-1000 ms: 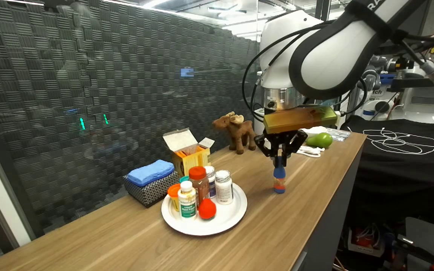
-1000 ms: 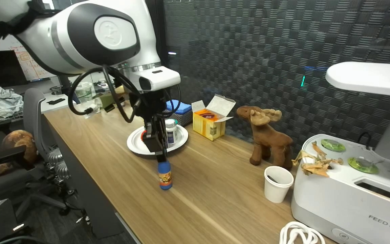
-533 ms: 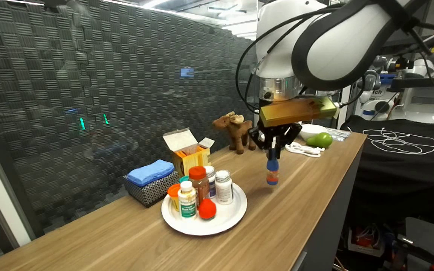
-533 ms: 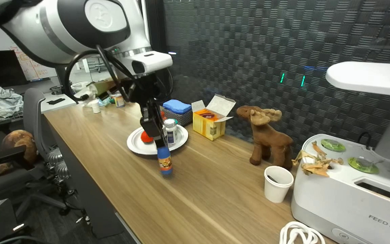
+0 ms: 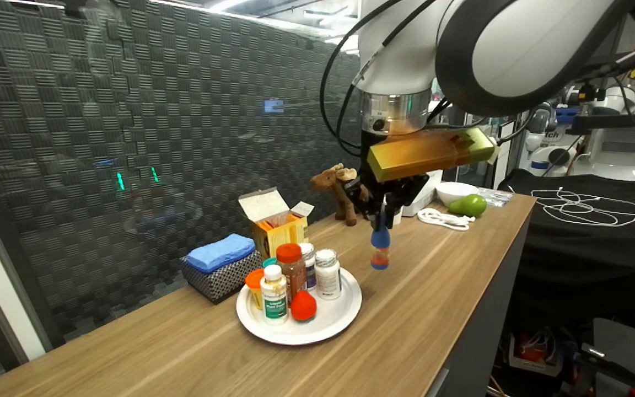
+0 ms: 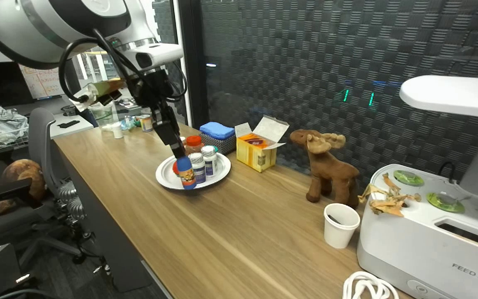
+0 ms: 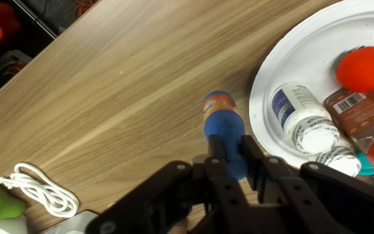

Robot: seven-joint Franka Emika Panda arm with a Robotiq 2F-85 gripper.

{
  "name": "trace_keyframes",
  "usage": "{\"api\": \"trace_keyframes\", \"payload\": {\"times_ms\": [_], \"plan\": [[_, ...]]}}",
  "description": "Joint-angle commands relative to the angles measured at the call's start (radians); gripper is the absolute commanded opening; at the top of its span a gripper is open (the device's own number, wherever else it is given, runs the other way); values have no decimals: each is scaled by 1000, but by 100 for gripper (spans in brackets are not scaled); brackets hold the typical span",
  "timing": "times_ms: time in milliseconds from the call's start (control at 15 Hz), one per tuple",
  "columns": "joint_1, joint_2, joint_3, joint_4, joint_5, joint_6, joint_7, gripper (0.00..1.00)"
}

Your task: Put the bottles and orange plushie around the white plate on the white plate

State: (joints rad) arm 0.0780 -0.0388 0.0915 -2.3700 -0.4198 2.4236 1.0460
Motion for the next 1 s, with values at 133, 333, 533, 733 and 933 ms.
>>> {"api": "trace_keyframes", "payload": {"times_ms": [133, 333, 533, 733, 933], "plan": [[22, 19, 30, -3, 32, 20, -41, 5], [35, 55, 37, 15, 21, 37, -35, 5], [50, 96, 38, 42, 10, 50, -26, 5], [70, 139, 34, 74, -1, 61, -22, 5], [89, 166, 33, 116, 11, 49, -36, 5]]}}
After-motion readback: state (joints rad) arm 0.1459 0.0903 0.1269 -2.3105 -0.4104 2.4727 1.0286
